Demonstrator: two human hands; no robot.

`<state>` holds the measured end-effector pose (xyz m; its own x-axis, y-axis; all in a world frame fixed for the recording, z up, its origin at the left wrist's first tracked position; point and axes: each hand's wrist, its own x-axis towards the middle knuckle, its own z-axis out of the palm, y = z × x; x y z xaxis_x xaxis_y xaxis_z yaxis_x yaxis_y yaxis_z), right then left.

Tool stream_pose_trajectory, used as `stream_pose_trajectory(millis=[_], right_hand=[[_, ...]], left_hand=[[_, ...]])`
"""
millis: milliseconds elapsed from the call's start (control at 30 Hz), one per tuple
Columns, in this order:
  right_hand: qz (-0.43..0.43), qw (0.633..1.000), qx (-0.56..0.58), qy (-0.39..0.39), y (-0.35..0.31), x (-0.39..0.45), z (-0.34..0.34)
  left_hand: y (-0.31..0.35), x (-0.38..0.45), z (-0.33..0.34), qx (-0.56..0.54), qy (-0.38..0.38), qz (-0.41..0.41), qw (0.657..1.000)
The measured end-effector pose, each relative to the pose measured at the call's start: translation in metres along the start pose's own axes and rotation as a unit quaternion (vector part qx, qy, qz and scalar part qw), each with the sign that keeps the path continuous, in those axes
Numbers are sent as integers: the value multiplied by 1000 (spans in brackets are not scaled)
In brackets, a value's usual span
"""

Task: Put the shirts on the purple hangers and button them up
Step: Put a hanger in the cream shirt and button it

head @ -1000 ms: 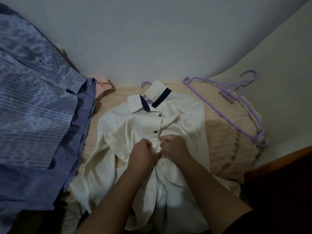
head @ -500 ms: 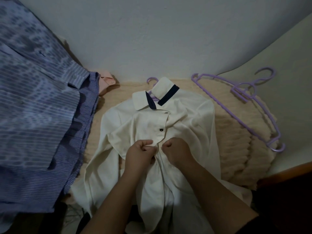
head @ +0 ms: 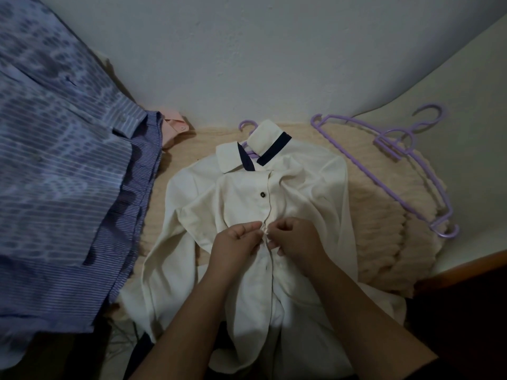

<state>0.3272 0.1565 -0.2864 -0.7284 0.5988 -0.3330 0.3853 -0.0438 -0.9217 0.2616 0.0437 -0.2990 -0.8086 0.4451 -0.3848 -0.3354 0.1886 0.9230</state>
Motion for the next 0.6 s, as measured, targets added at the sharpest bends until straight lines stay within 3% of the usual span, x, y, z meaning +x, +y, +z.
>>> stream_pose_trajectory(millis=[167, 367, 600], right_hand=[[-98, 991, -91, 0, 12, 0, 1], [-193, 958, -204, -58, 2, -1, -3], [-147, 965, -192, -98, -3, 2, -10]], left_hand=[[-3, 1, 3, -57, 6, -16, 998], [-5, 4, 4, -82, 3, -7, 997], [-6, 8, 3, -75, -6, -14, 997]])
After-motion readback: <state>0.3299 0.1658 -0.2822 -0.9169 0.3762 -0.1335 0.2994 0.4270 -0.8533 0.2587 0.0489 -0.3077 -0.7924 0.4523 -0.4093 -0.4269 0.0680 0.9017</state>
